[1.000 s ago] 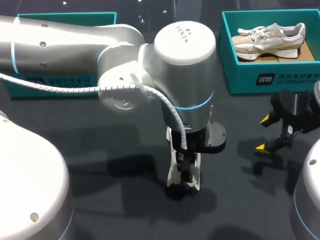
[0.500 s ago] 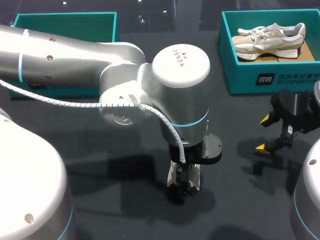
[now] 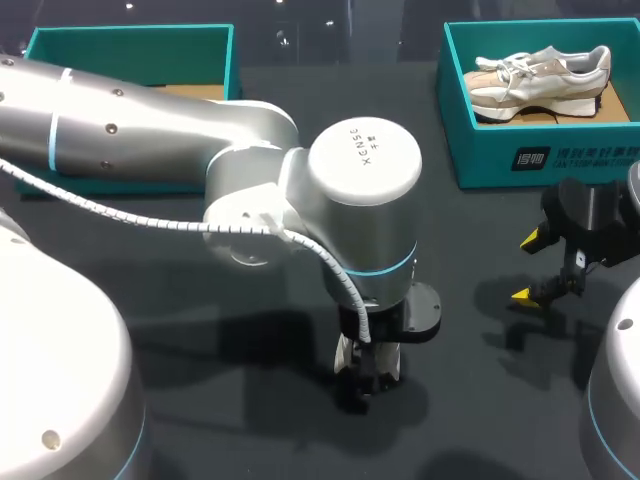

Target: Take the shoe out of the shoebox, open the shoe tongue, remove and reinsert the insole, then place the shoe into the shoebox

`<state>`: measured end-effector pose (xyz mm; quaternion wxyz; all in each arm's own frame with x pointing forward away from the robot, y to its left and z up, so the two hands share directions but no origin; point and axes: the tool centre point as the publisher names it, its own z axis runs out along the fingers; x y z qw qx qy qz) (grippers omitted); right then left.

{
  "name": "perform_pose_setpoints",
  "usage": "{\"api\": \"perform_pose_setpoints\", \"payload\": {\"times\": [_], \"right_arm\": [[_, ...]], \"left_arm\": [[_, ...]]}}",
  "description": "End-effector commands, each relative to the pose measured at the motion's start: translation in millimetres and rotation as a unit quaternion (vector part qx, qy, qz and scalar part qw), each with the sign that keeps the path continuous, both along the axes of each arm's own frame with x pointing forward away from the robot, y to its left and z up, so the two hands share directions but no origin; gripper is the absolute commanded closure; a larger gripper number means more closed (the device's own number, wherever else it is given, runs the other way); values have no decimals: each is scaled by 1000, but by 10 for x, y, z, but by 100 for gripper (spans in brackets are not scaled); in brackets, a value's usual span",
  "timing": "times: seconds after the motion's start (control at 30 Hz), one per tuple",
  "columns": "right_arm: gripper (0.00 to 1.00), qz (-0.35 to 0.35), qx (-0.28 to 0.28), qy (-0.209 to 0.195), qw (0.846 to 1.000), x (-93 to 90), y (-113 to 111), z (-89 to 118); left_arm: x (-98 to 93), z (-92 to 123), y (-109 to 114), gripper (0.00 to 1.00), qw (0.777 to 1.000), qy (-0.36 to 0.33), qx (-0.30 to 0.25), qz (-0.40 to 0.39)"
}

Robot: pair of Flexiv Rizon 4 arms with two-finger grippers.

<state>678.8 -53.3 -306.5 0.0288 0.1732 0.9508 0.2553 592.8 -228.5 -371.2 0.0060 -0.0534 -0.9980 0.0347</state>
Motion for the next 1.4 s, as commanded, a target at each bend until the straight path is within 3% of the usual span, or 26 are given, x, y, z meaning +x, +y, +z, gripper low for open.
{"api": "perform_pose_setpoints", "payload": {"times": [0.03, 0.2, 0.47, 0.67, 0.9, 0.97, 1.1, 1.13, 1.17, 1.4], "right_arm": [[0, -1, -2, -1, 1000, -22, 2, 8], [0, -1, -2, -1, 1000, -22, 2, 8], [0, -1, -2, -1, 1000, -22, 2, 8], [0, -1, -2, -1, 1000, -22, 2, 8], [0, -1, -2, -1, 1000, -22, 2, 8], [0, -1, -2, -1, 1000, -22, 2, 8], [0, -1, -2, -1, 1000, -22, 2, 8], [0, -1, -2, -1, 1000, -22, 2, 8], [0, -1, -2, -1, 1000, -22, 2, 8], [0, -1, -2, -1, 1000, -22, 2, 8]], "left_arm": [[11, -49, -91, 0, 1000, 3, 12, 3], [26, -75, -99, 3, 1000, 5, 19, 6], [5, -70, -65, 31, 1000, 8, 26, -5], [-23, -67, -26, 24, 999, 10, 31, -17], [-20, -111, -10, 30, 999, 13, 38, -29], [-18, -128, -12, 37, 999, 15, 40, -32], [-22, -139, -14, 59, 998, 16, 42, -37], [-27, -138, -14, 75, 998, 16, 42, -40], [-31, -132, -14, 100, 998, 16, 41, -42], [-52, -50, 17, 100, 997, 26, 33, -60]]}}
